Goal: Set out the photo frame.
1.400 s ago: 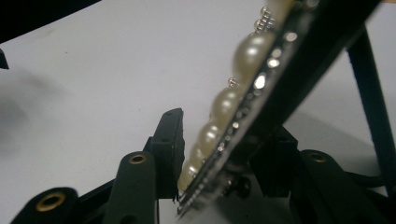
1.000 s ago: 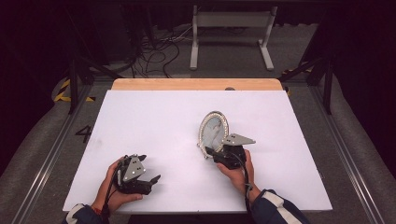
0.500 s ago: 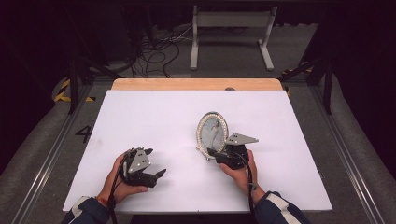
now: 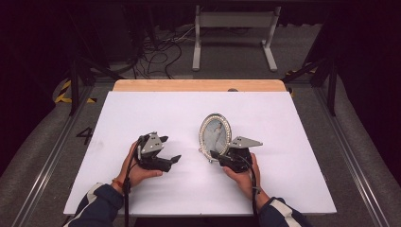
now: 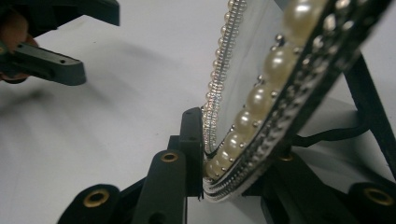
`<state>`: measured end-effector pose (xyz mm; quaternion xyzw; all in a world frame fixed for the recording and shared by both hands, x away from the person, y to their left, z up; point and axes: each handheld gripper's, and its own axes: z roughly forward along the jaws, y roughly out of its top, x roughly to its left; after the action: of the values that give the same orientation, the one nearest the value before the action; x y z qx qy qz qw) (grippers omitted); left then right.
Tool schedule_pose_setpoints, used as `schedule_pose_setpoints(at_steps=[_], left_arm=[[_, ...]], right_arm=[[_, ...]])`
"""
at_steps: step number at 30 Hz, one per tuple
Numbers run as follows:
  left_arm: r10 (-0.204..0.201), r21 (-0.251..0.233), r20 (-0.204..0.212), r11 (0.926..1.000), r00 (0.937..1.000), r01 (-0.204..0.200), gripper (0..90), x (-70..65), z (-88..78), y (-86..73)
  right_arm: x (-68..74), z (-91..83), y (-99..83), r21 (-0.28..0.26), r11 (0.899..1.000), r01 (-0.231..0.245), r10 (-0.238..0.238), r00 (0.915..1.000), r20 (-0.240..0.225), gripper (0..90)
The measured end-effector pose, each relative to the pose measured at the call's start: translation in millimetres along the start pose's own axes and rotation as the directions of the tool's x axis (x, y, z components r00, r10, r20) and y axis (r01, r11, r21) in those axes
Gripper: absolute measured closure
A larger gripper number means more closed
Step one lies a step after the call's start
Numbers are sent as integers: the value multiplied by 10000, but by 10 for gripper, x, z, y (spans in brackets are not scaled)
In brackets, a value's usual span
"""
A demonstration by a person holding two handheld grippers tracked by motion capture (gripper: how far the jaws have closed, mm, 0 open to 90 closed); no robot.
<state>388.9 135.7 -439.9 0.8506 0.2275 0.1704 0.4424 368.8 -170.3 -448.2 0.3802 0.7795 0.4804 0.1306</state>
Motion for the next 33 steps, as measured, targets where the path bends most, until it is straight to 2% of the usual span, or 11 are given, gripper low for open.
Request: schedule_pose_setpoints(at_steps=[7, 9, 11, 13, 16, 17, 20, 24, 29, 33], left_arm=[[68, -24, 578, 10000, 9983, -67, 177, 47, 294, 196], [56, -32, 820, 10000, 9966, -53, 177, 55, 378, 247], [43, -99, 894, 9999, 9960, -34, 177, 54, 453, 292], [-50, -53, 1022, 10000, 9948, 56, 180, 60, 516, 325], [-232, -145, 1219, 9996, 9923, 251, 177, 83, 621, 376], [-300, -170, 1198, 9993, 9923, 323, 178, 83, 647, 388], [-140, -100, 1244, 9998, 9921, 154, 188, 74, 699, 410], [-183, -163, 1312, 9997, 9912, 207, 185, 86, 730, 446], [-277, -305, 1656, 9990, 9858, 332, 186, 96, 765, 493], [-187, -272, 1858, 9993, 9824, 241, 196, 68, 827, 514]], right_arm=[[-118, -3, 39, 342, 9993, -117, 141, 9973, -726, 780], [-146, -2, 54, 436, 9990, -81, 119, 9960, -882, 782], [-163, -1, 59, 470, 9989, -33, 78, 9954, -957, 779], [-152, -5, 56, 463, 9989, 2, 39, 9959, -903, 771], [-144, -32, 44, 401, 9992, -34, 57, 9984, -568, 671], [-145, -64, 37, 319, 9995, -39, 53, 9990, -445, 667], [-137, -152, 32, 104, 9999, 84, -82, 9997, -213, 642], [-72, -246, 19, 18, 9985, 542, -542, 9984, 173, 658], [-8, -345, 3, -201, 9956, 913, -905, 9951, 391, 720], [-30, -384, -12, -228, 9961, 855, -846, 9957, 373, 766]])
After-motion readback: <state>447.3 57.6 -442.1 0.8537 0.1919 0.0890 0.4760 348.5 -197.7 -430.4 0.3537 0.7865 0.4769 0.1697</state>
